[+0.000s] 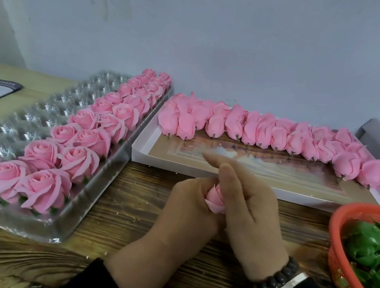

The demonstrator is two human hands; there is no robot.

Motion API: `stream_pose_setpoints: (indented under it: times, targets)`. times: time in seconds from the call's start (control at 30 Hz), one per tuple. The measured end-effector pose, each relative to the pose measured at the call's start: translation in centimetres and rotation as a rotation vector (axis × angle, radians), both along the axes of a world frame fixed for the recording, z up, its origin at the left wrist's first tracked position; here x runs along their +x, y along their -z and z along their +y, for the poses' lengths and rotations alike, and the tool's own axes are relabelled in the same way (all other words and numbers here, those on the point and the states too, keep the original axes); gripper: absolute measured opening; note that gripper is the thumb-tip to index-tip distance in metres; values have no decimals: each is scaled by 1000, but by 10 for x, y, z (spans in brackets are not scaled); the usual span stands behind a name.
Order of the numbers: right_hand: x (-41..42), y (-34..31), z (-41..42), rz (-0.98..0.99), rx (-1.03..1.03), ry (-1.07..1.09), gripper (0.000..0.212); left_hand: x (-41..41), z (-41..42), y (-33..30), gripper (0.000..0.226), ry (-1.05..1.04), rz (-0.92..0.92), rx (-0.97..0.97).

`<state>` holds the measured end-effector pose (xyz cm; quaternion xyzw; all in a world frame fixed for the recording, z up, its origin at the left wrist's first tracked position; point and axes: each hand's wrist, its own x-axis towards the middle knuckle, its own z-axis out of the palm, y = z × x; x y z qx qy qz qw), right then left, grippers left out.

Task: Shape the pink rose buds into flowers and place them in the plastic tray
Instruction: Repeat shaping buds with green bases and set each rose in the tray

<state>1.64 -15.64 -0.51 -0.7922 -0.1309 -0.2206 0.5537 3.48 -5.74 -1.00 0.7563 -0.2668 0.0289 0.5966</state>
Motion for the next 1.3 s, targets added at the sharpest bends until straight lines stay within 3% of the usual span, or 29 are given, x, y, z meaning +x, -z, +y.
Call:
stream_pose_setpoints:
  times: [0.13,0.27,0.4,0.53,0.6,0.7,0.77,0.9,1.03,1.17,1.3]
  targets:
    - [1,-1,3,36,-189,40,45,-1,-7,1,19,-56,-44,81]
    - [2,-5,-3,147,-269,-58,31,0,0,-1,36,119,129,97]
    - [0,-8,-5,271,-243,-177,29,1,4,-1,38,124,117,260]
    - [3,-7,-12,232,-228,-205,39,1,7,-3,21,176,140,7]
    - [5,-4,-16,270,-184,-225,50,2,7,-3,7,184,94,-50]
    - [5,-1,-19,271,-139,-226,56,2,6,-2,4,152,66,-93]
    - [4,-2,-18,218,-128,-182,57,3,5,0,9,96,66,-104]
    - [0,-3,-4,92,-100,-30,38,5,-2,5,9,-66,39,-9]
    - [0,-1,5,40,-189,62,44,-1,-9,7,17,-119,-32,47]
    - [4,-7,-5,112,-290,-92,36,-1,-2,6,49,11,112,104]
    - [1,-10,-9,229,-387,-197,36,1,8,9,43,31,109,220]
